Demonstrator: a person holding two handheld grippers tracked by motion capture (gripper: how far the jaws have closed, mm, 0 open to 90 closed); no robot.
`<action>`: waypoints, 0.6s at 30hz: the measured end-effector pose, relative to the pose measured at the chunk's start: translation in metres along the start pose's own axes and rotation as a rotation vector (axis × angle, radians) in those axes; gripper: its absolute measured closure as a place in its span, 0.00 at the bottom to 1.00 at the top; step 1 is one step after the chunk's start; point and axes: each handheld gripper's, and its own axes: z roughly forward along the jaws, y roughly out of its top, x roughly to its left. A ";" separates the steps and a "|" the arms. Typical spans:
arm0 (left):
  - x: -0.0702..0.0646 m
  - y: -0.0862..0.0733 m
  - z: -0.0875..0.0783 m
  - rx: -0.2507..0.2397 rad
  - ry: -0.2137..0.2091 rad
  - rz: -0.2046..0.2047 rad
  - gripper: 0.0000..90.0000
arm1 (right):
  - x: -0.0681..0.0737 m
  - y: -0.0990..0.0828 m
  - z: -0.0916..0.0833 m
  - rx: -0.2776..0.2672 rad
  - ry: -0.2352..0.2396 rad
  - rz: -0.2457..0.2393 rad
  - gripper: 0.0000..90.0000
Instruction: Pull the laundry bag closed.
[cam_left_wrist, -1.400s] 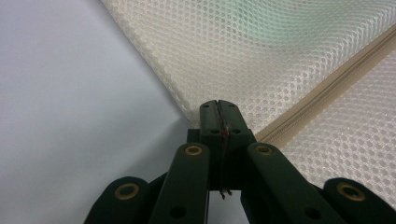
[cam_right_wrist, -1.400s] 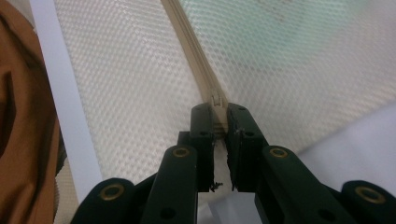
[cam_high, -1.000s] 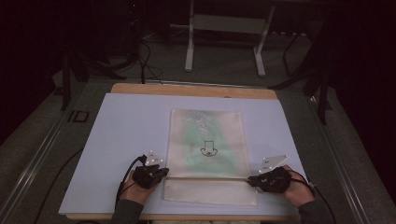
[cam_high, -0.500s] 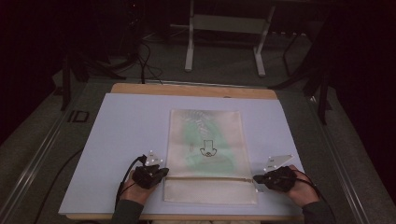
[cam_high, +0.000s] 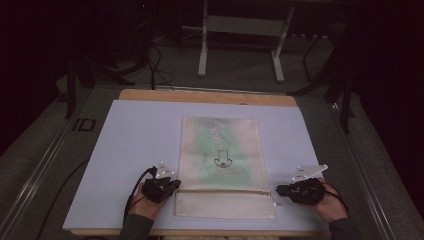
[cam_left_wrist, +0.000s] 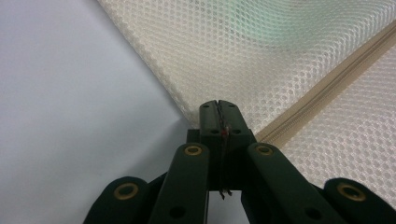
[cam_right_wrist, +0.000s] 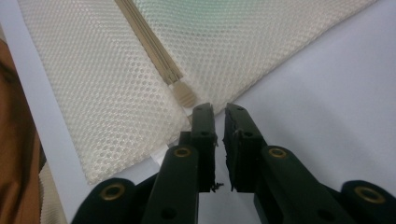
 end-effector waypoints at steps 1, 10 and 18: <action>0.000 0.000 0.000 -0.002 -0.003 -0.003 0.99 | 0.000 0.000 0.000 -0.006 -0.003 0.005 0.89; 0.000 0.000 -0.004 -0.036 0.015 0.011 0.97 | -0.004 -0.001 -0.003 -0.079 -0.025 0.027 0.77; 0.010 -0.003 -0.012 -0.062 0.051 -0.022 0.96 | -0.007 -0.004 -0.003 -0.081 -0.043 0.043 0.70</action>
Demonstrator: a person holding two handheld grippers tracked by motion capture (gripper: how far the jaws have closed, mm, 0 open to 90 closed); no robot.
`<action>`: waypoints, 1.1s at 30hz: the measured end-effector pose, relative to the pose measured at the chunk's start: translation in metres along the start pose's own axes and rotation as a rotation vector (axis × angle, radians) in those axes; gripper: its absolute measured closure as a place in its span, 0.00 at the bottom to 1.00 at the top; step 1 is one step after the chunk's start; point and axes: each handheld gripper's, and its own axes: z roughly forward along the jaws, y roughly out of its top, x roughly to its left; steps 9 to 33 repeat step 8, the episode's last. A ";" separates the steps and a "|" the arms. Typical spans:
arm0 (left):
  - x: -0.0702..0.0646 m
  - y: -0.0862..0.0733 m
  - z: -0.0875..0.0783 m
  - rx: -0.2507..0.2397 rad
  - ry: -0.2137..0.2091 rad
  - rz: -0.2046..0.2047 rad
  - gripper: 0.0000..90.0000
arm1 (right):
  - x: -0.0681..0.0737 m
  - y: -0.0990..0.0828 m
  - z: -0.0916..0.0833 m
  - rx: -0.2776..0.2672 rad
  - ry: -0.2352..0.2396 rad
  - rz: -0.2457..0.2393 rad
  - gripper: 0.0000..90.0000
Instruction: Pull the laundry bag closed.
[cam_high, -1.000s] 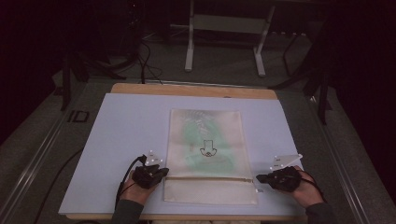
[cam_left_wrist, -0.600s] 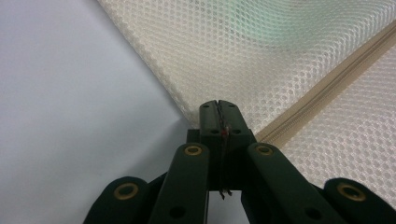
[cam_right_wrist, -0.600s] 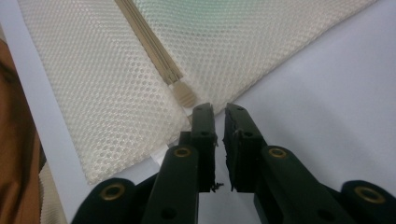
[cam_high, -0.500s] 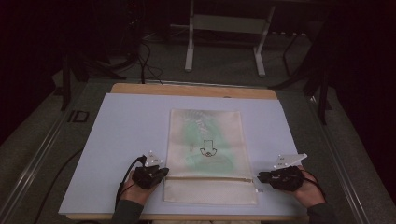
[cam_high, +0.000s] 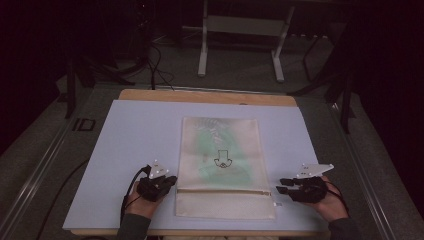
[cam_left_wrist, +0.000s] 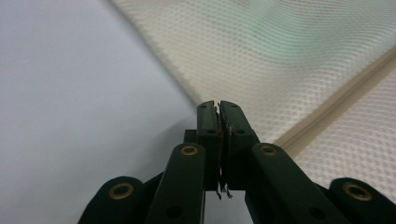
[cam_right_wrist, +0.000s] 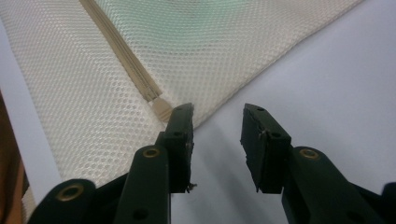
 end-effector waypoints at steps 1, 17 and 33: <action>0.001 0.000 -0.001 0.000 0.010 -0.008 0.96 | 0.000 0.000 0.000 0.001 -0.005 0.000 0.70; 0.014 -0.004 -0.005 0.009 0.072 -0.031 0.96 | -0.004 -0.003 0.000 -0.006 -0.026 0.023 0.66; 0.014 -0.004 -0.005 0.009 0.072 -0.031 0.96 | -0.004 -0.003 0.000 -0.006 -0.026 0.023 0.66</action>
